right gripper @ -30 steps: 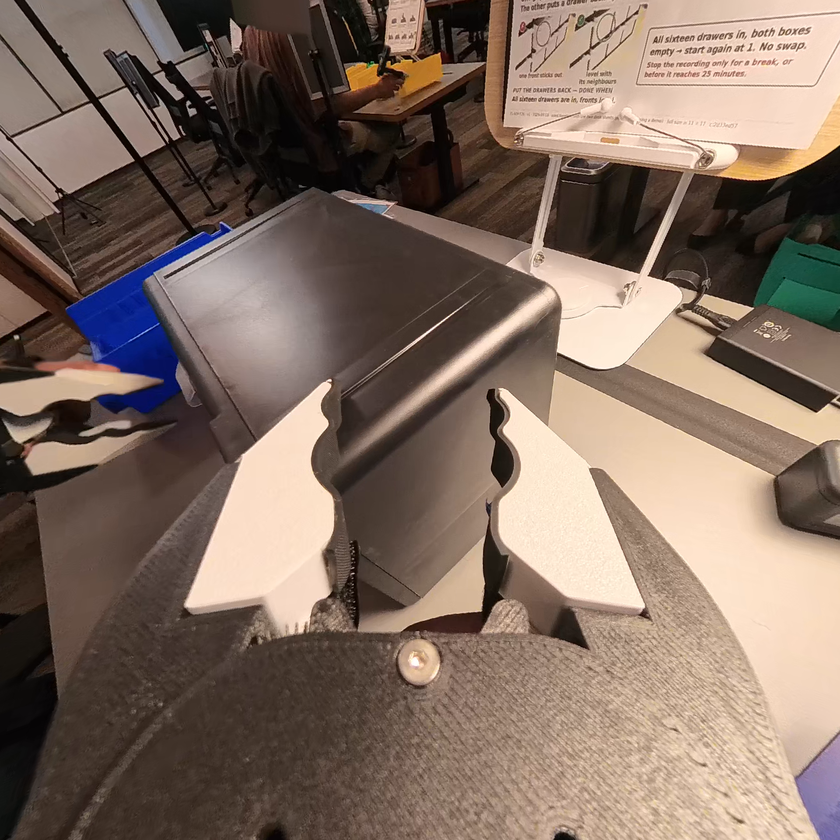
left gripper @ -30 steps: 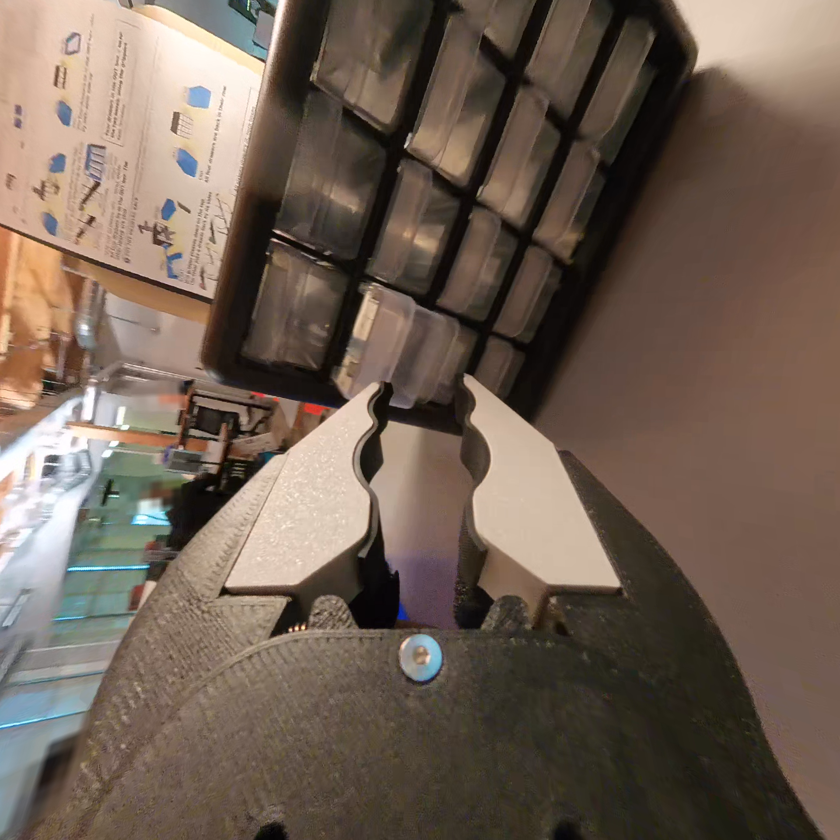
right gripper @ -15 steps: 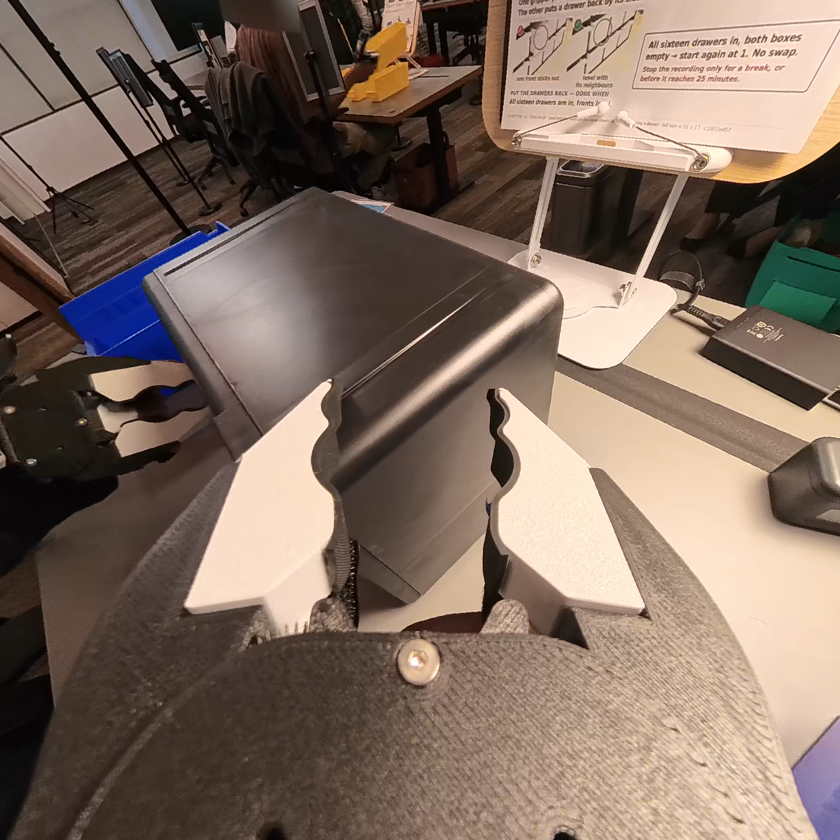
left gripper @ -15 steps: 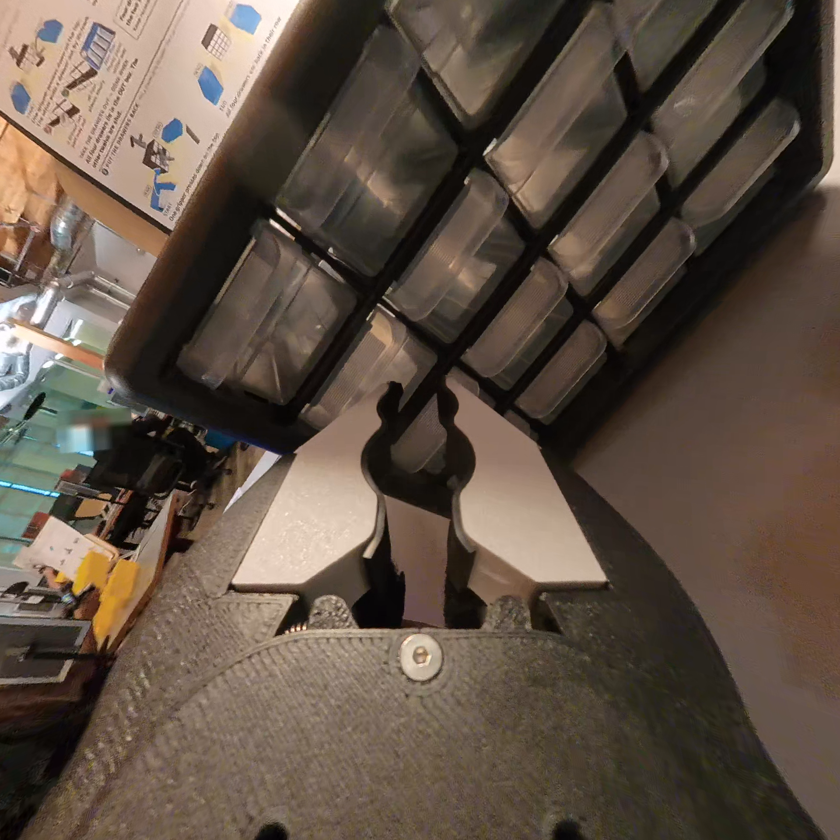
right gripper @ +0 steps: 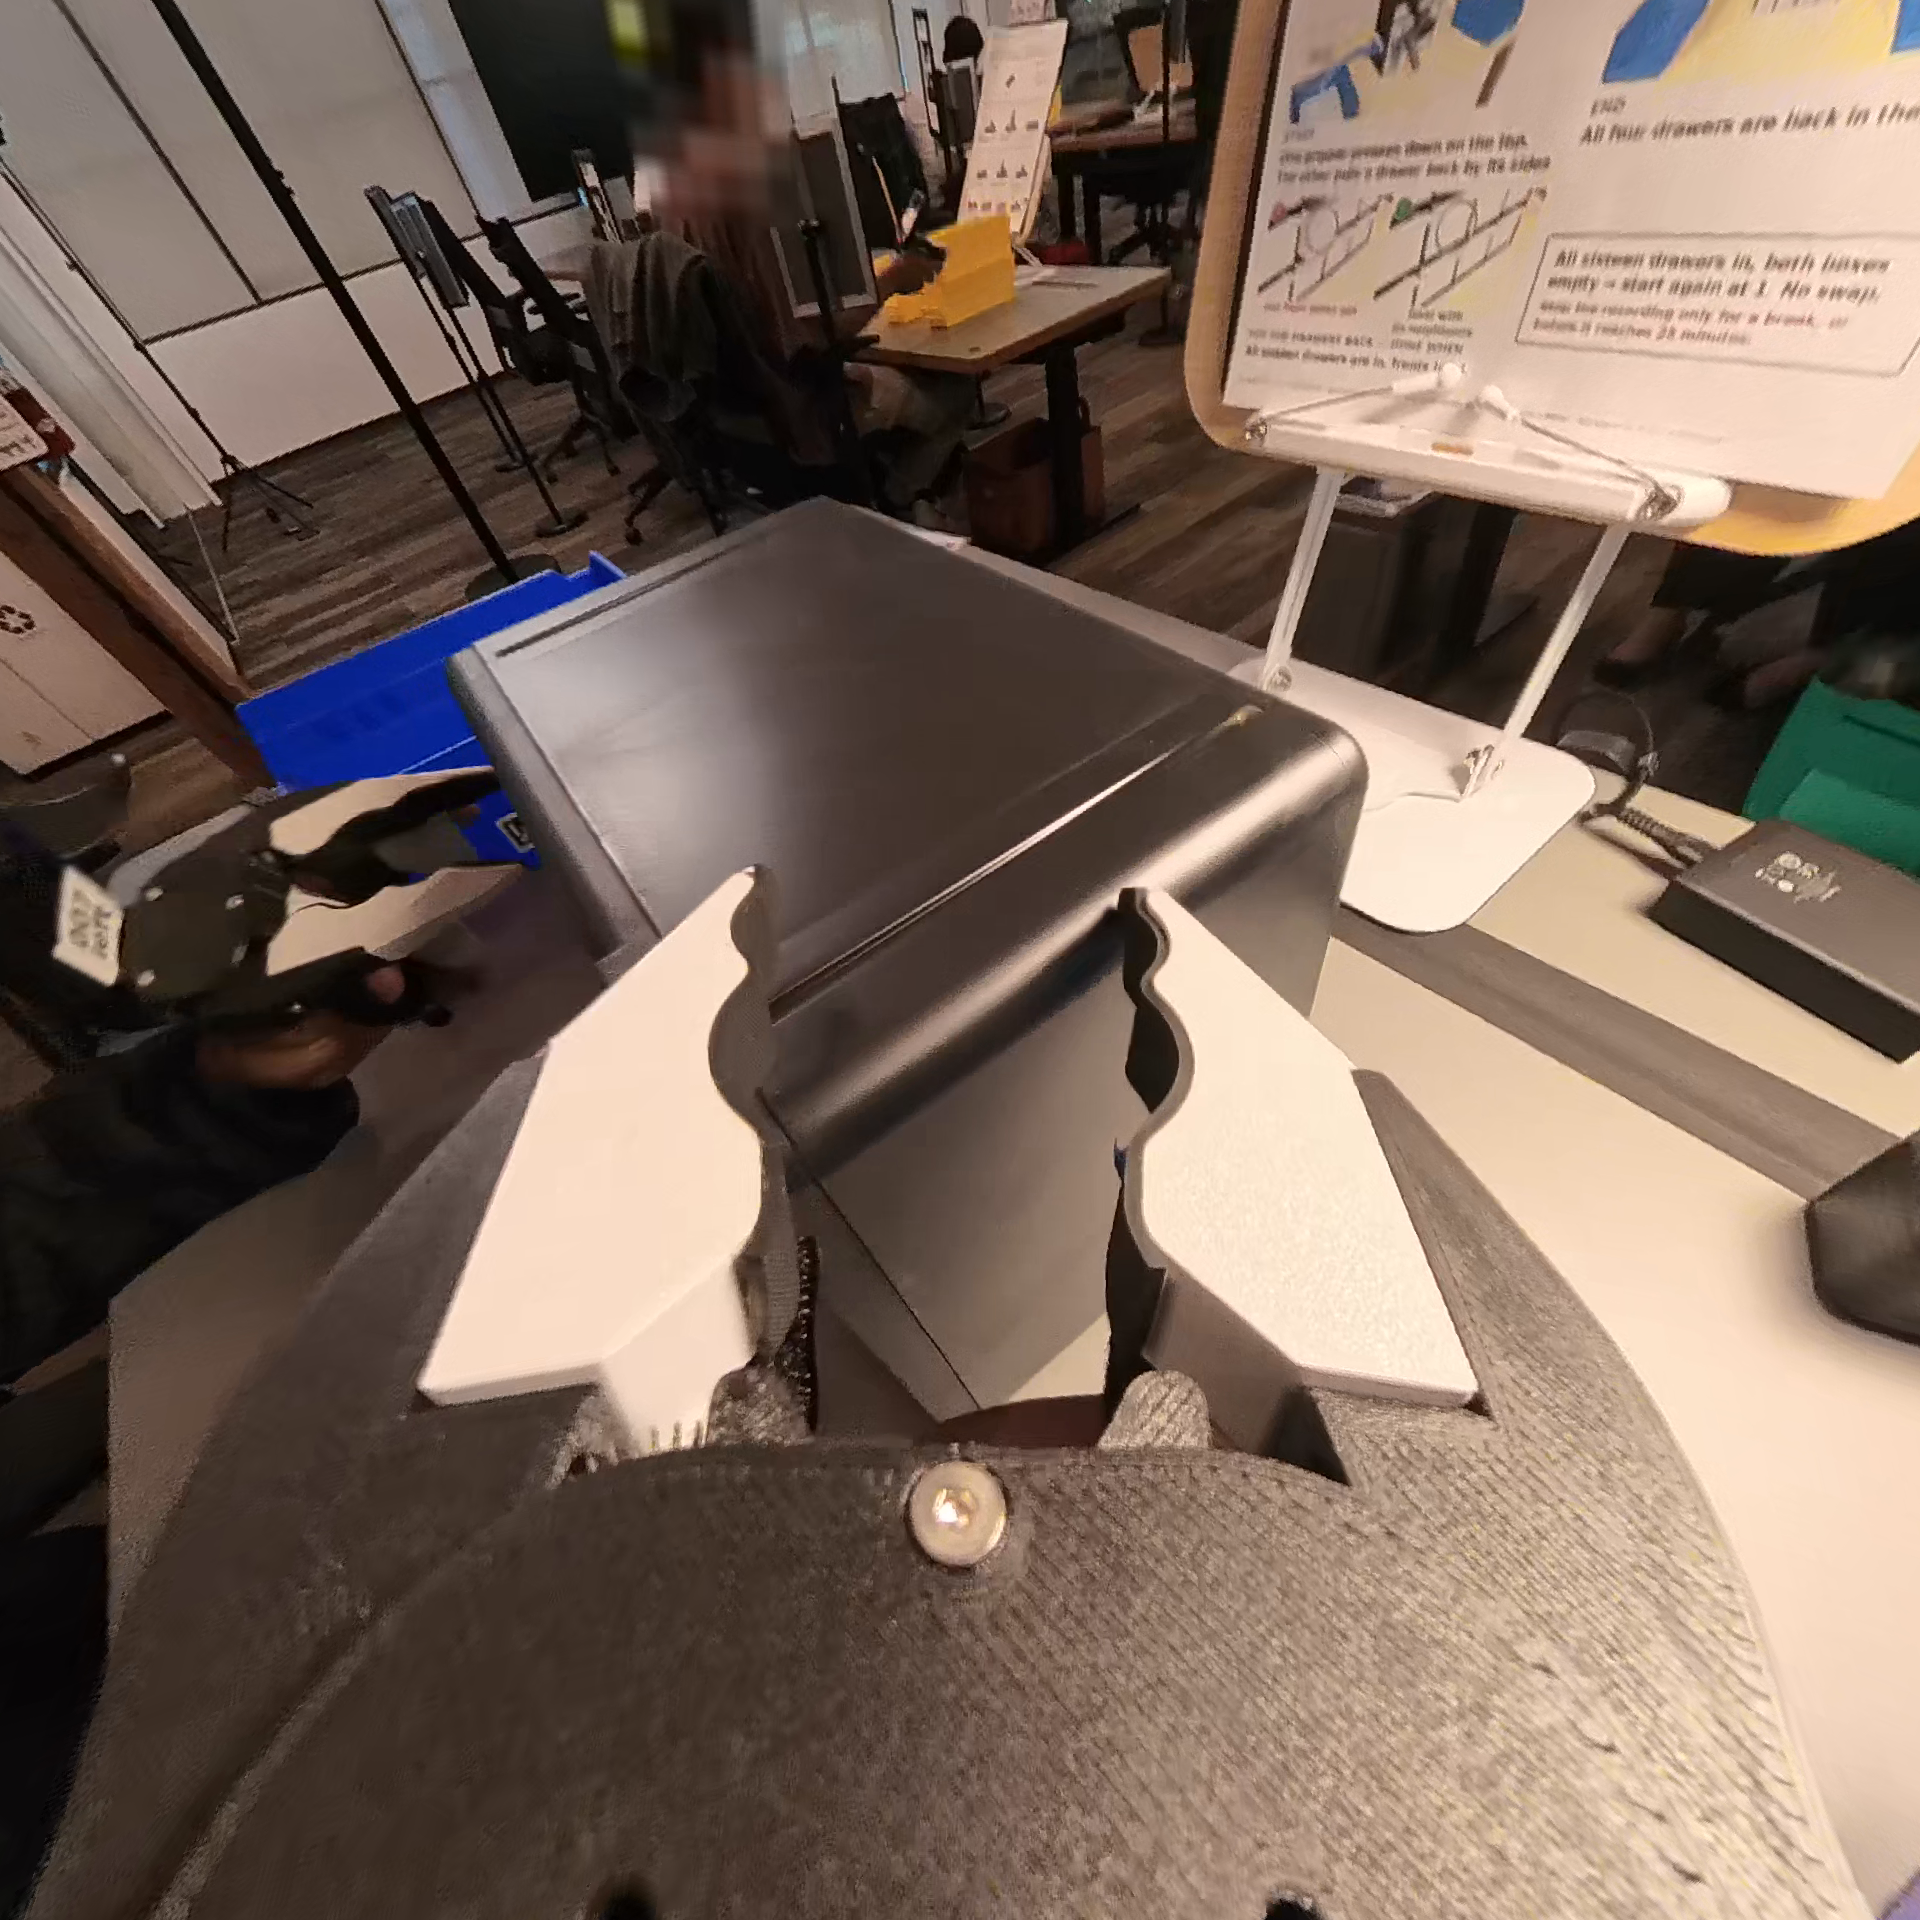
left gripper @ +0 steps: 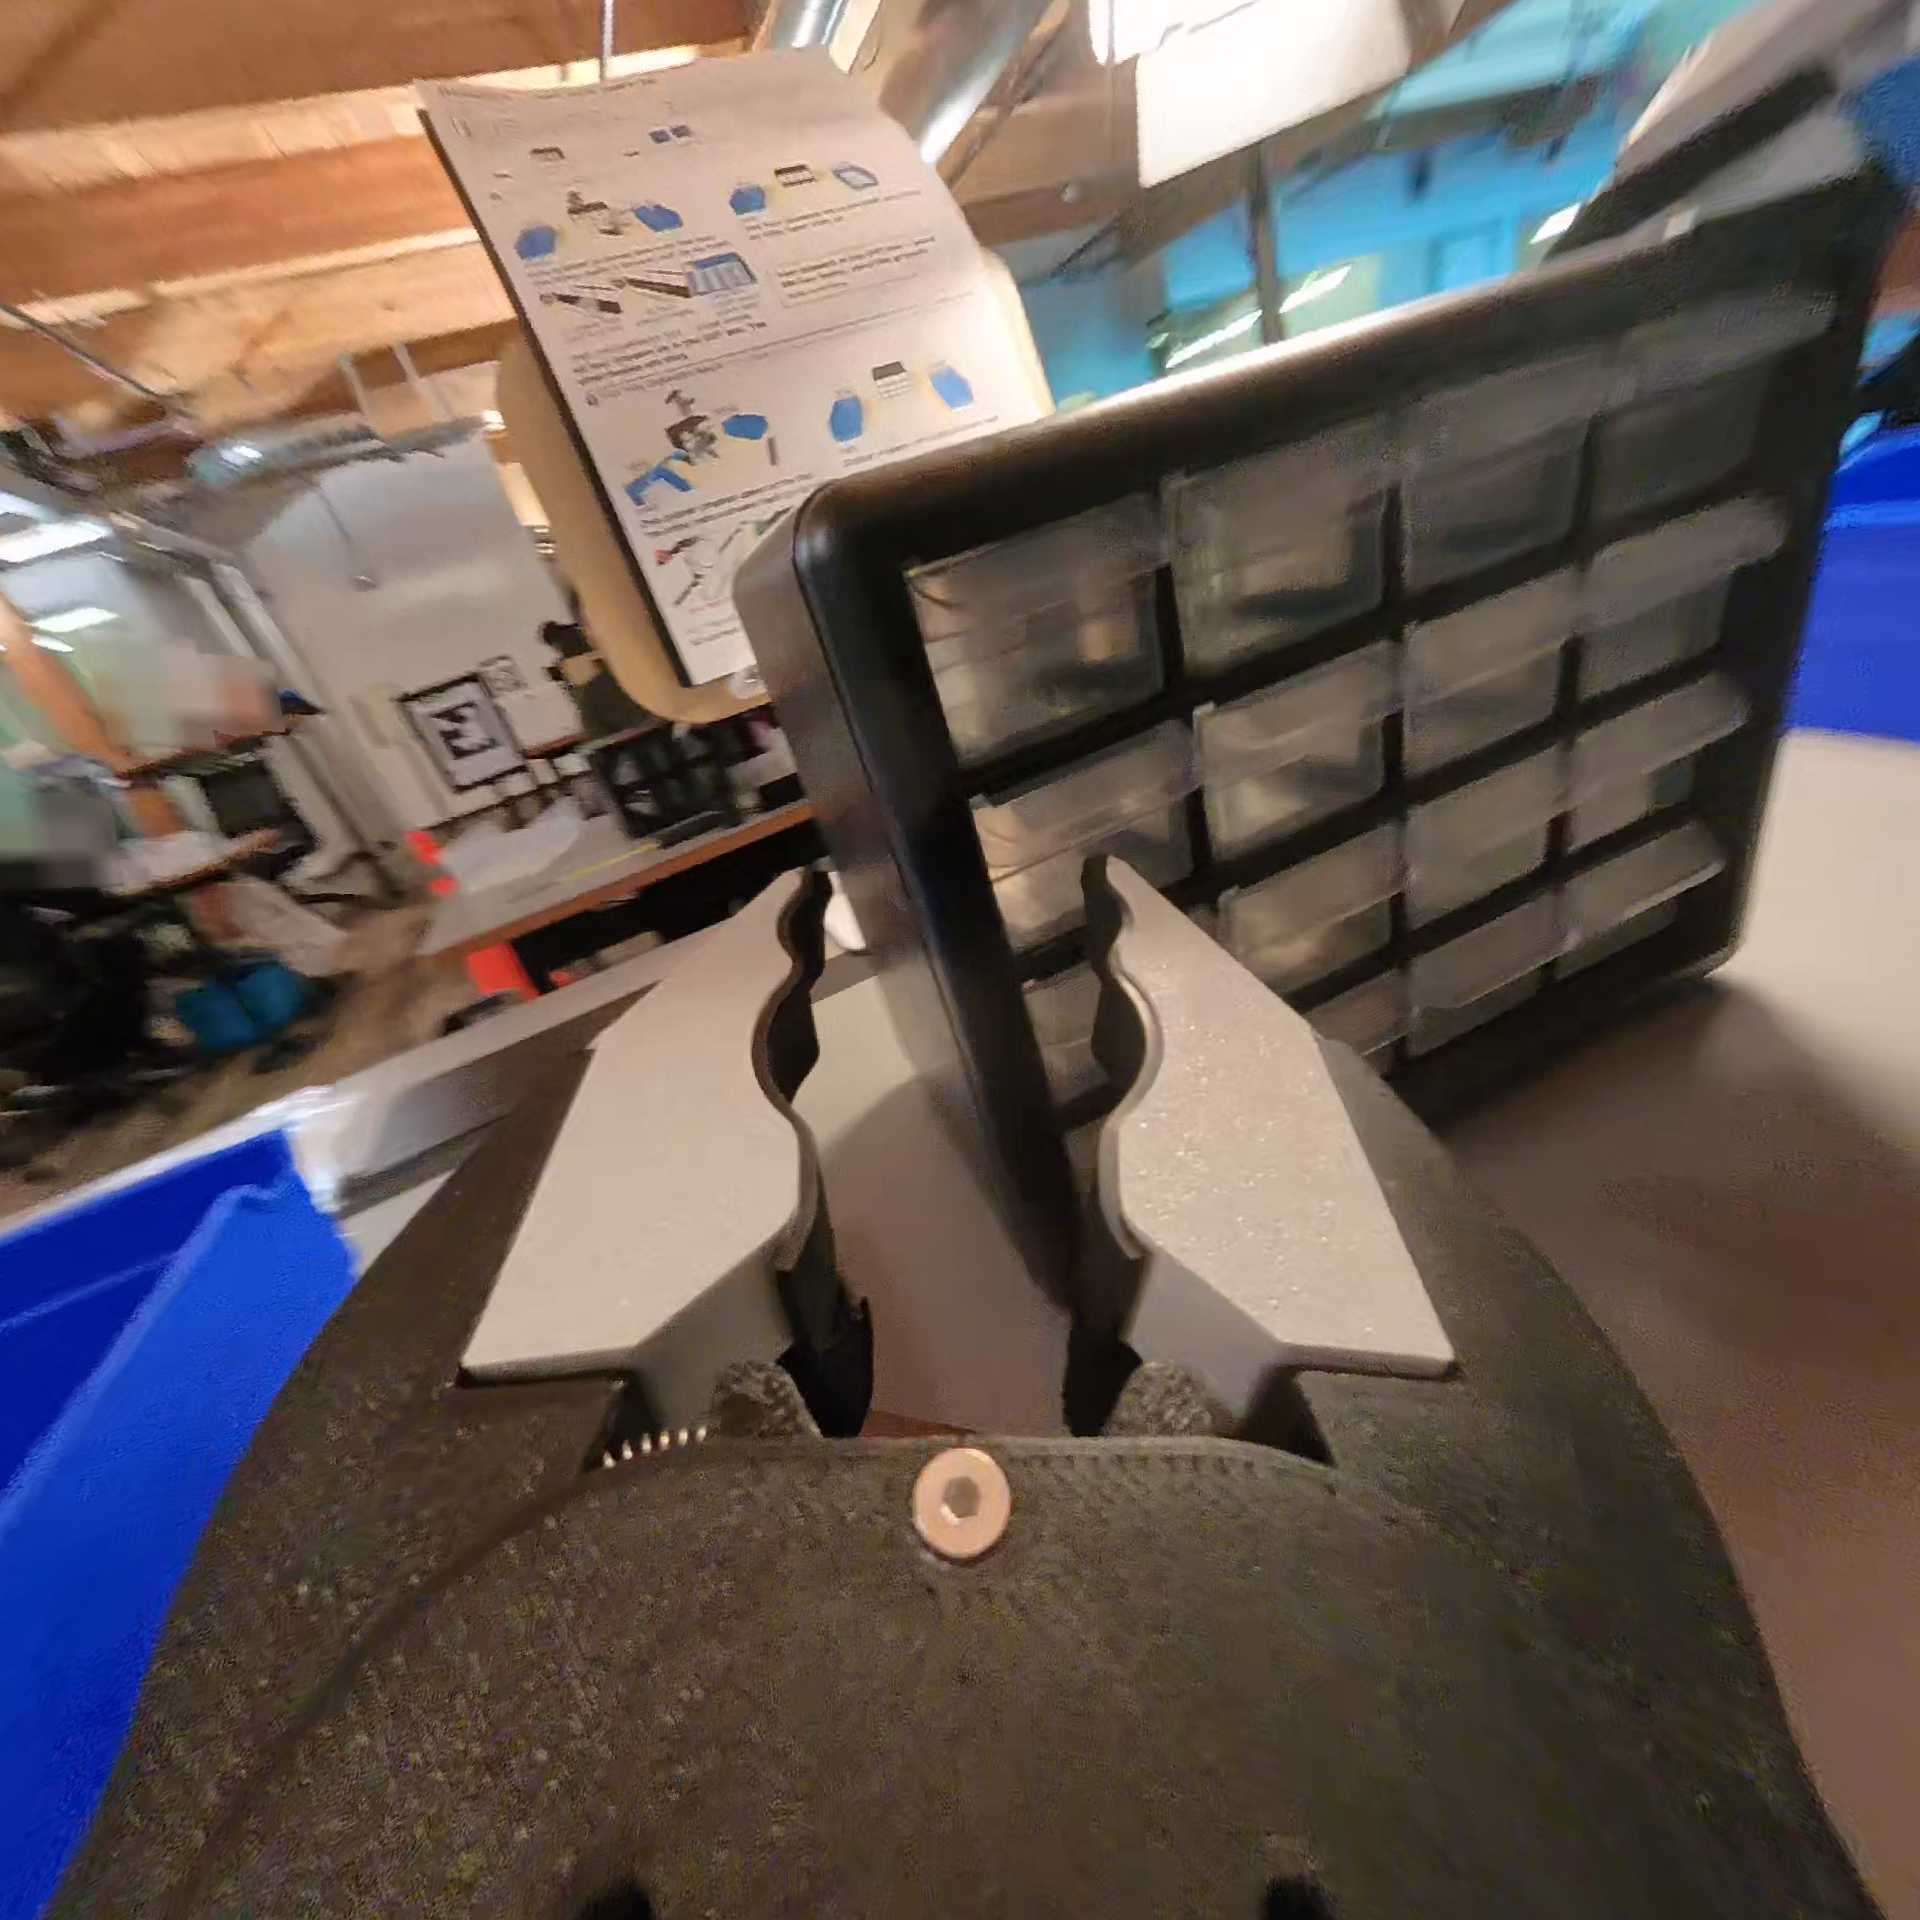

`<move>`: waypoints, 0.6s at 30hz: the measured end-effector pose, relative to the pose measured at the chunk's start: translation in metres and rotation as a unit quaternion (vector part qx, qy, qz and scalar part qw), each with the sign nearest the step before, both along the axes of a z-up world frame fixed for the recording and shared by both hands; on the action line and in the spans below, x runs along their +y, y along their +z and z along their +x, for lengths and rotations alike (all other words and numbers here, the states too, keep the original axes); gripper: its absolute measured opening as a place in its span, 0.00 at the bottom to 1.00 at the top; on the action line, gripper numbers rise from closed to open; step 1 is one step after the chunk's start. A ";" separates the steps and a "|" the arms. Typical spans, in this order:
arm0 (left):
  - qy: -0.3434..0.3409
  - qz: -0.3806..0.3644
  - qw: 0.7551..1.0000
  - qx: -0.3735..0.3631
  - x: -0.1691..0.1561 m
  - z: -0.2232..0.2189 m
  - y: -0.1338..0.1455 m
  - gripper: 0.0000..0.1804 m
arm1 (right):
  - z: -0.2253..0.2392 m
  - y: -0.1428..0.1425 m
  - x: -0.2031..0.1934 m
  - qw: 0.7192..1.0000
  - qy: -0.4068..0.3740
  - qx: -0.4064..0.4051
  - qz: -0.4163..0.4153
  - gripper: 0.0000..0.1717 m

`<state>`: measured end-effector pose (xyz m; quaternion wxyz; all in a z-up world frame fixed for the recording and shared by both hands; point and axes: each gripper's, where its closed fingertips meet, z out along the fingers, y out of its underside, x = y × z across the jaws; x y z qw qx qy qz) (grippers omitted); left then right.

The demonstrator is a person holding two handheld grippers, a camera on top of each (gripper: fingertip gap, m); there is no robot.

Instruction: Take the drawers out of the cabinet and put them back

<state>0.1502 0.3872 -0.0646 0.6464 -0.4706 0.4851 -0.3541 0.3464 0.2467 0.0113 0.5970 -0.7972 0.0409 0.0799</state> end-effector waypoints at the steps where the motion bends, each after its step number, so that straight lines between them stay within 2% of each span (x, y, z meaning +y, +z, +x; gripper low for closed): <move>1: -0.022 -0.024 0.999 -0.013 0.000 0.003 0.001 0.29 | -0.002 0.002 -0.001 1.000 -0.001 -0.006 0.015 0.41; 5: -0.085 -0.087 0.991 -0.060 0.003 0.009 0.004 0.32 | 0.003 0.023 -0.023 0.985 -0.058 -0.034 0.161 0.41; 8: -0.112 -0.101 0.988 -0.043 0.001 0.016 -0.006 0.35 | -0.005 0.015 -0.047 0.973 -0.046 -0.007 0.226 0.42; 14: -0.139 -0.114 0.984 -0.014 -0.004 0.028 -0.023 0.37 | -0.012 -0.027 -0.059 0.975 -0.060 -0.048 0.211 0.47; 18: -0.143 -0.131 0.981 -0.003 -0.004 0.031 -0.030 0.38 | -0.029 -0.047 -0.055 0.981 -0.030 -0.028 0.191 0.51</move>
